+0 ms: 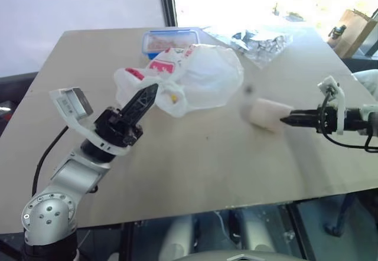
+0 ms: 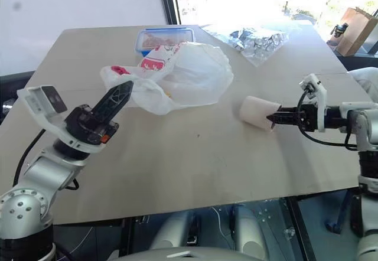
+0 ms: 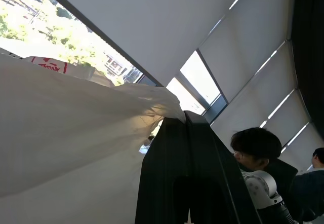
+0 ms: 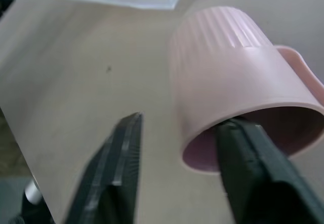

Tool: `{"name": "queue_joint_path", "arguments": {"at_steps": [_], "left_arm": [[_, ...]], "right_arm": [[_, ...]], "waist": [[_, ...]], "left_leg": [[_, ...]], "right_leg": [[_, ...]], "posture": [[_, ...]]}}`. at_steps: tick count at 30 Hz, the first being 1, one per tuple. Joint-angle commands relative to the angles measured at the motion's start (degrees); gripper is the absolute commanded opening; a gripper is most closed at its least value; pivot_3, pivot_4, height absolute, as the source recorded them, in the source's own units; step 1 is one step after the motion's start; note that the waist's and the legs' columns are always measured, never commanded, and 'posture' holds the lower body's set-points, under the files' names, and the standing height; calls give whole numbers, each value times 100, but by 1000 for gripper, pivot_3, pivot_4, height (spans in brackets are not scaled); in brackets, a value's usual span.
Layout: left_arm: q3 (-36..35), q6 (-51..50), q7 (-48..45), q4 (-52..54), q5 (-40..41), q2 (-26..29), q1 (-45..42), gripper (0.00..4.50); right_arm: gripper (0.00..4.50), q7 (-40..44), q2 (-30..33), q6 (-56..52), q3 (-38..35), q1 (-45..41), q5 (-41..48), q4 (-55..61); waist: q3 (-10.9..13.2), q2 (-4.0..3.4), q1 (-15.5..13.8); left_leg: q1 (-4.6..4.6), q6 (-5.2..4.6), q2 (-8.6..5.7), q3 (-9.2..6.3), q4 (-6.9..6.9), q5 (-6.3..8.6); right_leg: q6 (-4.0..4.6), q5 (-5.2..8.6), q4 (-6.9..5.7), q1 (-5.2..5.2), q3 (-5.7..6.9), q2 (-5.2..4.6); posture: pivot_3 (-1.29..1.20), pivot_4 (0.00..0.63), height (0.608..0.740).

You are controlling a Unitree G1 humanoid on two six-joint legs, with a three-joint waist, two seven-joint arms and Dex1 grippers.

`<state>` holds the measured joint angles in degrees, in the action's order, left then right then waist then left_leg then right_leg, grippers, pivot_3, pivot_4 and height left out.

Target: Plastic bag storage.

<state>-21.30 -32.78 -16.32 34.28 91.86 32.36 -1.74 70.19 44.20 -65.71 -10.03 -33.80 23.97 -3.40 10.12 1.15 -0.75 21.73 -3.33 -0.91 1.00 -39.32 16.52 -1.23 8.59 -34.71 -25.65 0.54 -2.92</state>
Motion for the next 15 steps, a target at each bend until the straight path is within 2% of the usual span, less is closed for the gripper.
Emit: {"name": "queue_joint_path", "arguments": {"at_steps": [1, 2, 7, 11, 15], "left_arm": [[-49, 6, -104, 105, 17, 41, 26, 0], [-56, 7, -102, 118, 15, 32, 46, 0], [-89, 32, -103, 173, 18, 18, 109, 0], [-161, 28, -104, 192, 181, 52, 115, 0], [-255, -30, -99, 259, 408, 159, 147, 0]], "right_arm": [[401, -626, -285, -154, -449, 92, 363, 353], [114, -809, -397, -219, -513, 144, 440, 452], [114, -1655, -1066, -662, -1079, 239, 1005, 1013], [114, -2547, -2149, -1503, -1473, -103, 1828, 2104], [114, -3394, -3120, -1783, -1598, -510, 2153, 2441]], "waist": [[0, 0, -1], [0, 0, 0], [0, -1, -3], [1, -1, 29], [1, -2, 49]], "left_leg": [[0, 5, 0, -1, 0, -3], [1, 6, 0, 0, 0, -3], [3, 6, 1, -1, 1, -4], [2, 3, 2, -1, 1, -2], [-3, -5, 10, -9, 2, 4]], "right_leg": [[0, 0, -1, -1, 0, 0], [0, 0, 0, -1, -1, 1], [0, 0, 3, -2, -2, 0], [0, 0, 1, -3, -2, 2], [1, 0, -9, -4, 2, 11]], "posture": [[0, 150, 740], [0, 150, 740], [0, 150, 740], [0, 150, 740], [0, 150, 740]]}}
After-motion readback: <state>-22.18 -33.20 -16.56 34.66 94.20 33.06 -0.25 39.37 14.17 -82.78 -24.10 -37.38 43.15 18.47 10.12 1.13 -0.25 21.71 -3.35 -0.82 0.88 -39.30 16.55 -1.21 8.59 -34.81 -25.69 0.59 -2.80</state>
